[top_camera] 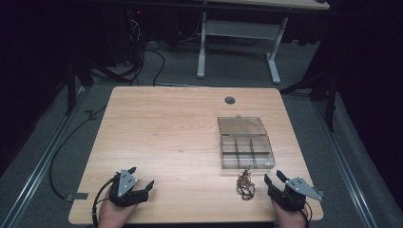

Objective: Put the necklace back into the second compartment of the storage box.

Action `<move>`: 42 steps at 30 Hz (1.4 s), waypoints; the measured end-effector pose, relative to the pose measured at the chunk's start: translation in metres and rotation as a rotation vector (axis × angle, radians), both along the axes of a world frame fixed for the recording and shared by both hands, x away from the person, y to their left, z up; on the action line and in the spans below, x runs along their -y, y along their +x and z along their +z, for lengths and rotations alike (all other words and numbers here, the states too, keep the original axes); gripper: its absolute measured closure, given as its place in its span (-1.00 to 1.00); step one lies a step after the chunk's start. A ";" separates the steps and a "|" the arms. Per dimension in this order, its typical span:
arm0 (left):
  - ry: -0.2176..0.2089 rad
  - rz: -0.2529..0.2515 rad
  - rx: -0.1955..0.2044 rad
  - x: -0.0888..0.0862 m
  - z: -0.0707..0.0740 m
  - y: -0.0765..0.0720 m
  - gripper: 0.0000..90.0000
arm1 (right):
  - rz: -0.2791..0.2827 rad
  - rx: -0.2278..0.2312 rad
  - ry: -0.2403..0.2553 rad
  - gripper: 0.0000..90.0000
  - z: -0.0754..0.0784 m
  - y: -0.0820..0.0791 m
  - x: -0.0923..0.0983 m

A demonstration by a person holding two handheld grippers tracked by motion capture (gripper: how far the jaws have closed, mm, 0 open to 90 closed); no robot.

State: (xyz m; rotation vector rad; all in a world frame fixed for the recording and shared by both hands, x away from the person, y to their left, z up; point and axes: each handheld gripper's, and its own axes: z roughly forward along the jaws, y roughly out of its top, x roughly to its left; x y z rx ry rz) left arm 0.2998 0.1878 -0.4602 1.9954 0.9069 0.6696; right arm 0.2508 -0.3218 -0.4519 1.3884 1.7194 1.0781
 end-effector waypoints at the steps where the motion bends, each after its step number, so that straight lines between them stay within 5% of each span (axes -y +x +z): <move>1: 0.001 0.000 0.000 0.000 0.000 0.000 -0.58 | 0.000 0.002 0.001 0.06 0.000 0.000 0.000; 10: 0.002 -0.001 0.002 0.000 0.000 0.000 -0.58 | 0.002 0.006 0.004 0.07 0.000 0.000 0.000; 17: 0.006 -0.001 0.000 0.001 0.000 0.000 -0.58 | 0.123 -0.045 -0.038 0.53 0.004 0.001 -0.015; 24: 0.009 0.004 -0.001 0.001 0.000 0.000 -0.58 | 0.161 -0.091 -0.095 0.39 0.012 0.001 -0.038; 29: 0.003 0.013 0.003 0.000 0.000 0.000 -0.58 | 0.138 -0.189 -0.121 0.26 0.015 0.005 -0.035; 33: -0.004 0.001 0.003 0.000 0.000 -0.001 -0.58 | 0.121 -0.339 -0.140 0.18 0.017 0.012 -0.025; 42: -0.019 -0.007 0.003 -0.002 0.000 -0.001 -0.58 | 0.125 -0.464 -0.148 0.13 0.017 0.017 -0.020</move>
